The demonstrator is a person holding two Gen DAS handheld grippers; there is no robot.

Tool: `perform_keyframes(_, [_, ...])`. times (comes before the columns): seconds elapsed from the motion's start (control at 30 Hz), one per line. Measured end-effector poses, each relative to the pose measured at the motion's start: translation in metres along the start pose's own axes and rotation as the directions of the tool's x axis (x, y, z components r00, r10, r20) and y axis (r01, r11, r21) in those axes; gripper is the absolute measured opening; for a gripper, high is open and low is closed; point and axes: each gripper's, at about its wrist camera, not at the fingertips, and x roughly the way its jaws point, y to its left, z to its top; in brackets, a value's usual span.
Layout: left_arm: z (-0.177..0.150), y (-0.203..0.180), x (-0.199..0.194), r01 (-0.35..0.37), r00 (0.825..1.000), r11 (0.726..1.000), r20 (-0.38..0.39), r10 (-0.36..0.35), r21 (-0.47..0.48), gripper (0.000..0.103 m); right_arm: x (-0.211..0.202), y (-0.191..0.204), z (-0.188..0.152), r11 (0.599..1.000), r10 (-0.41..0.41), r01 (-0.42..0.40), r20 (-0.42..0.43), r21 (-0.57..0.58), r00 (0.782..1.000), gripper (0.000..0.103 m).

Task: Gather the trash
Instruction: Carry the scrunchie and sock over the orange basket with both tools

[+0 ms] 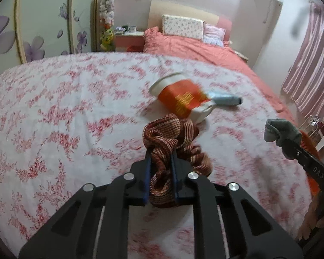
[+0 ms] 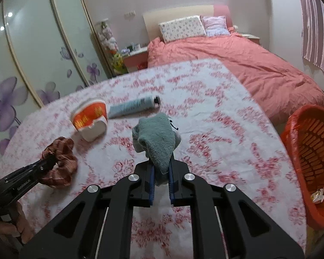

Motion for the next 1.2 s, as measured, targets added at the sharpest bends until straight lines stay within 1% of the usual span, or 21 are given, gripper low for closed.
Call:
perform_keyframes(0.23, [0.007, -0.041, -0.035, 0.076, 0.994, 0.996, 0.069, -0.079, 0.046, 0.016, -0.039, -0.019, 0.009, 0.999, -0.012, 0.008, 0.08, 0.046, 0.997, 0.01])
perform_keyframes(0.4, [0.01, -0.088, -0.054, 0.156, 0.982, 0.983, 0.092, -0.165, 0.1, 0.016, -0.074, -0.043, 0.012, 0.996, -0.05, 0.037, 0.147, 0.086, 0.988, 0.01])
perform_keyframes(0.53, [0.01, -0.126, -0.061, 0.218, 0.969, 0.965, 0.087, -0.232, 0.145, 0.016, -0.097, -0.067, 0.013, 0.989, -0.086, 0.061, 0.193, 0.133, 0.977, 0.01])
perform_keyframes(0.67, [0.01, -0.172, -0.062, 0.288, 0.95, 0.941, 0.068, -0.304, 0.181, 0.016, -0.119, -0.099, 0.013, 0.977, -0.14, 0.097, 0.228, 0.188, 0.964, 0.01])
perform_keyframes(0.77, [0.01, -0.207, -0.059, 0.338, 0.934, 0.917, 0.047, -0.355, 0.212, 0.016, -0.13, -0.126, 0.012, 0.963, -0.185, 0.126, 0.243, 0.236, 0.952, 0.01])
perform_keyframes(0.9, [0.007, -0.26, -0.051, 0.405, 0.908, 0.878, 0.001, -0.419, 0.257, 0.016, -0.135, -0.154, 0.011, 0.944, -0.23, 0.154, 0.248, 0.293, 0.941, 0.01])
perform_keyframes(1.03, [0.001, -0.305, -0.034, 0.451, 0.888, 0.846, -0.047, -0.458, 0.285, 0.016, -0.132, -0.184, 0.008, 0.923, -0.278, 0.191, 0.234, 0.335, 0.932, 0.01])
perform_keyframes(1.13, [-0.006, -0.337, -0.016, 0.473, 0.879, 0.83, -0.093, -0.468, 0.297, 0.018, -0.127, -0.201, 0.005, 0.906, -0.3, 0.206, 0.219, 0.369, 0.928, 0.012])
perform_keyframes(1.17, [-0.01, -0.349, -0.007, 0.472, 0.88, 0.827, -0.112, -0.461, 0.304, 0.021, -0.124, -0.209, 0.004, 0.9, -0.304, 0.209, 0.207, 0.383, 0.93, 0.013])
perform_keyframes(1.2, [-0.011, -0.351, 0.0, 0.467, 0.883, 0.829, -0.12, -0.453, 0.307, 0.024, -0.122, -0.215, 0.003, 0.896, -0.304, 0.211, 0.194, 0.39, 0.933, 0.014])
